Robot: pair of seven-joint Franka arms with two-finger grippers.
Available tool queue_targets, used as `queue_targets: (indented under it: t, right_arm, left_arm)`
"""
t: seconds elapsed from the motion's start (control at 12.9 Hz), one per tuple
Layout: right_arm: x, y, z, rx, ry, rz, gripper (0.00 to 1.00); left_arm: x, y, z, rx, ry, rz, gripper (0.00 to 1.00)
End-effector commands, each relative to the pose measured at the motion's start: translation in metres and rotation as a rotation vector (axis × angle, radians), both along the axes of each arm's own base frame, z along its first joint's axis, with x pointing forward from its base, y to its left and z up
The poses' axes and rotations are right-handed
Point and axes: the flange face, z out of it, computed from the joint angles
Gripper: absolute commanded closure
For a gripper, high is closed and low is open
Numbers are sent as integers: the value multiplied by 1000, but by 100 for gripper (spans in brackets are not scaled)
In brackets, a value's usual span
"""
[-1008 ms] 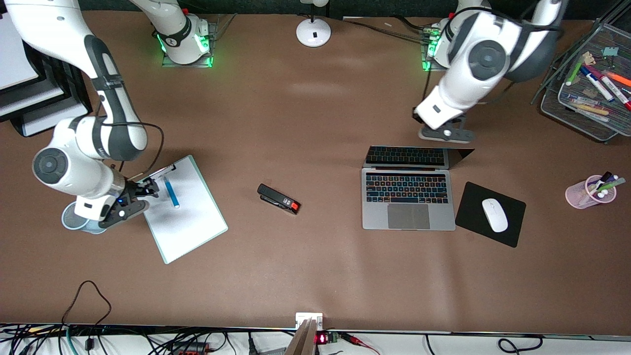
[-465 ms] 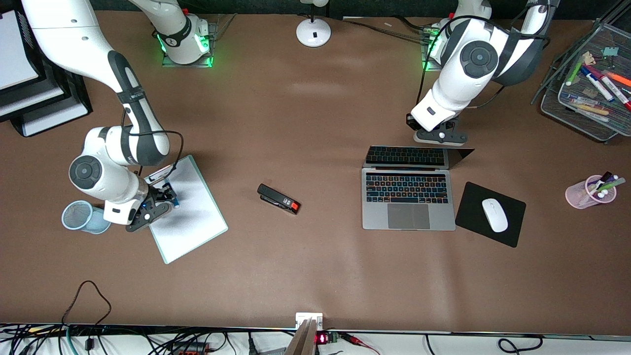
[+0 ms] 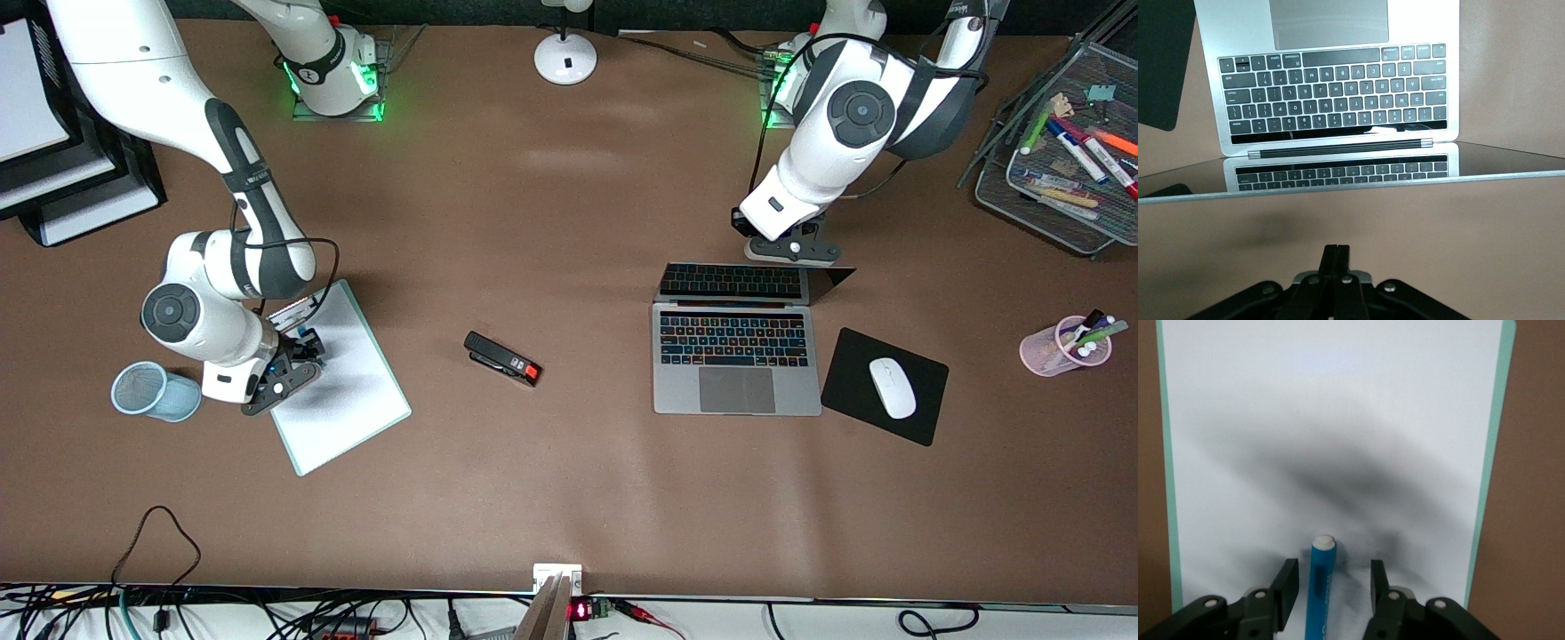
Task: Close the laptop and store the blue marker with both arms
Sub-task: 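Grasp the blue marker with the right gripper while the left gripper nears the laptop, then lift the marker with the right gripper while the left gripper reaches the lid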
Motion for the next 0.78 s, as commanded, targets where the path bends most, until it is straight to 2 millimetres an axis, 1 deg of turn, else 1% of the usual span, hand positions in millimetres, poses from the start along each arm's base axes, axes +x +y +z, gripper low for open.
queue_targets:
  t: [0.0,0.23,0.31,0.47,0.54,0.7]
  right_arm:
    - [-2,2,-9,3,-4,20,50]
    - [-4,7,-17,3,-1,29,55]
    - [-4,9,-18,2,-1,32,55]
    - [-4,10,-20,2,-1,32,61]
    - [-4,9,-20,2,-1,32,65]
    - [-4,9,-21,2,0,32,71]
  left_arm:
    - [-4,0,-4,-2,4,8,100]
    - [2,1,-1,-4,-16,8,100]
    - [4,1,0,-10,-32,9,100]
    - [11,-1,2,-33,-83,11,100]
    - [12,0,-3,-34,-76,11,100]
    - [13,1,-2,-35,-78,11,100]
